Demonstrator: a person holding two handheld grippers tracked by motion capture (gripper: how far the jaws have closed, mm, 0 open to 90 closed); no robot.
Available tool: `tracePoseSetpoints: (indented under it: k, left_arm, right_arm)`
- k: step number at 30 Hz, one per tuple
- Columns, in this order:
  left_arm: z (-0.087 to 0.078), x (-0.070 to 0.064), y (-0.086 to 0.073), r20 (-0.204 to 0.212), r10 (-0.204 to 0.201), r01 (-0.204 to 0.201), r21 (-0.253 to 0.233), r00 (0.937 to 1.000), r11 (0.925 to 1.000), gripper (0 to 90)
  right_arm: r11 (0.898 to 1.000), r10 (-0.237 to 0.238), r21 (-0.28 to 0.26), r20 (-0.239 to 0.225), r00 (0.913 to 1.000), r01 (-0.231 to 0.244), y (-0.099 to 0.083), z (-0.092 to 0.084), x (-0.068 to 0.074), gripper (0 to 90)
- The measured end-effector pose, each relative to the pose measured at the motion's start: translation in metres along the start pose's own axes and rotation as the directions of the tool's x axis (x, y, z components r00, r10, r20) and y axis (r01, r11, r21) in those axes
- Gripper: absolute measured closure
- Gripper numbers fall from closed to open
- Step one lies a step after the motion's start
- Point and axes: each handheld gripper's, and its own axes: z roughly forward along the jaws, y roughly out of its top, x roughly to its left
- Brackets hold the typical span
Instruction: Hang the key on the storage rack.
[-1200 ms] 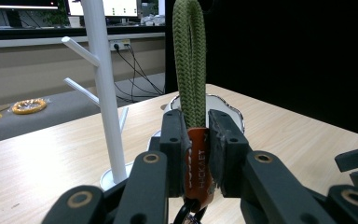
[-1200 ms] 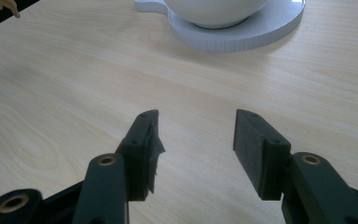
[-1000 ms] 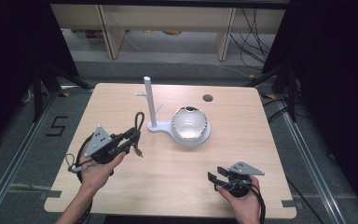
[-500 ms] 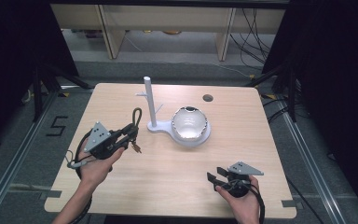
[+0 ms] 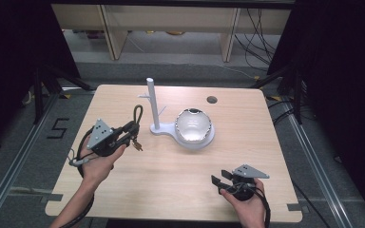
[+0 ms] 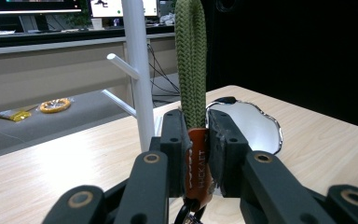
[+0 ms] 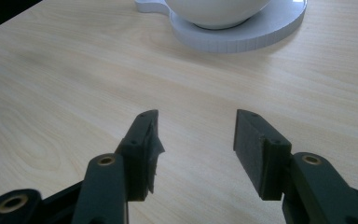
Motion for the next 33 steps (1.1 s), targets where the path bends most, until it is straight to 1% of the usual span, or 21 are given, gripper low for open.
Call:
tracePoseSetpoints:
  k: [4,5,6,9,10,13,15,16,17,18,19,21,22,24,25,29,30,31,32,33]
  left_arm:
    - [0.002,0.002,0.000,-0.006,-0.001,0.001,0.004,1.0000,1.0000,76.3]
    - [0.003,0.002,0.000,-0.007,-0.001,0.001,0.003,1.0000,1.0000,76.3]
    - [0.004,0.003,0.000,-0.011,-0.001,0.001,0.006,0.9999,1.0000,76.3]
    - [0.005,0.004,0.000,-0.011,-0.002,0.002,-0.002,0.9999,1.0000,76.3]
    - [0.004,0.005,0.001,-0.019,-0.004,0.004,0.001,0.9998,1.0000,76.3]
    - [0.004,0.007,0.002,-0.027,-0.001,0.001,0.000,0.9996,1.0000,76.3]
    - [0.004,0.008,0.003,-0.036,0.002,-0.002,0.001,0.9993,1.0000,76.3]
    - [0.004,0.009,0.003,-0.041,0.005,-0.005,0.002,0.9991,1.0000,76.3]
    - [0.005,0.012,0.004,-0.052,0.006,-0.006,0.005,0.9986,1.0000,76.3]
    - [0.005,0.013,0.004,-0.057,0.005,-0.005,0.006,0.9983,1.0000,76.3]
    - [0.005,0.014,0.004,-0.063,0.009,-0.008,0.009,0.9980,0.9999,76.3]
    - [0.006,0.015,0.004,-0.067,0.004,-0.003,0.008,0.9977,1.0000,76.3]
    - [0.007,0.017,0.003,-0.076,0.000,0.001,0.010,0.9971,0.9999,76.3]
    - [0.007,0.018,0.003,-0.081,0.002,-0.001,0.014,0.9967,0.9999,76.3]
    - [0.008,0.019,0.003,-0.085,-0.002,0.003,0.012,0.9963,0.9999,76.3]
    - [0.010,0.022,0.002,-0.106,0.001,0.001,0.016,0.9944,0.9999,76.3]
    - [0.011,0.024,0.003,-0.116,0.002,0.001,0.022,0.9933,0.9998,76.3]
    - [0.011,0.024,0.003,-0.116,0.002,0.001,0.022,0.9933,0.9998,76.3]
    - [0.012,0.025,0.003,-0.120,0.003,0.000,0.021,0.9928,0.9998,76.3]
    - [0.013,0.025,0.002,-0.123,-0.010,0.013,0.027,0.9923,0.9996,76.3]
  right_arm:
    - [1.000,-0.001,0.000,0.006,1.0000,0.001,0.000,0.001,0.000,50.9]
    - [0.999,0.040,0.012,-0.007,0.9992,-0.039,0.000,0.000,0.003,50.8]
    - [1.000,0.030,0.007,-0.008,0.9995,-0.030,0.000,0.000,0.002,50.8]
    - [0.999,0.035,0.001,-0.011,0.9993,-0.035,0.000,0.000,0.002,50.7]
    - [1.000,0.001,0.001,-0.005,1.0000,-0.001,0.000,0.000,-0.001,50.7]
    - [1.000,0.002,-0.001,-0.005,1.0000,-0.002,0.000,0.000,-0.001,50.6]
    - [1.000,0.017,0.002,-0.004,0.9998,-0.017,0.000,0.000,0.001,50.5]
    - [0.999,0.035,0.005,-0.009,0.9994,-0.035,-0.001,0.001,0.002,50.4]
    - [1.000,0.013,0.000,-0.013,0.9998,-0.013,0.000,0.001,-0.001,50.4]
    - [0.999,0.031,0.014,-0.004,0.9995,-0.031,0.000,0.000,0.001,50.3]
    - [1.000,0.013,0.009,-0.007,0.9999,-0.013,0.000,0.000,-0.001,50.3]
    - [1.000,0.013,0.008,-0.008,0.9999,-0.013,0.000,0.000,-0.001,50.2]
    - [1.000,0.013,0.009,-0.008,0.9999,-0.013,0.000,0.000,-0.001,50.2]
    - [1.000,0.013,0.008,-0.008,0.9999,-0.013,0.000,0.001,-0.001,50.2]
    - [1.000,0.013,0.008,-0.008,0.9999,-0.013,0.000,0.001,-0.001,50.2]
    - [1.000,0.013,0.009,-0.009,0.9999,-0.013,-0.001,0.001,-0.001,50.0]
    - [1.000,0.014,0.009,-0.008,0.9999,-0.014,0.000,0.000,-0.001,50.0]
    - [1.000,0.014,0.009,-0.008,0.9999,-0.014,0.000,0.000,-0.001,50.0]
    - [0.998,0.060,0.023,-0.005,0.9982,-0.059,-0.001,-0.001,0.003,50.0]
    - [1.000,0.018,0.009,-0.002,0.9998,-0.018,0.000,0.000,0.000,50.0]
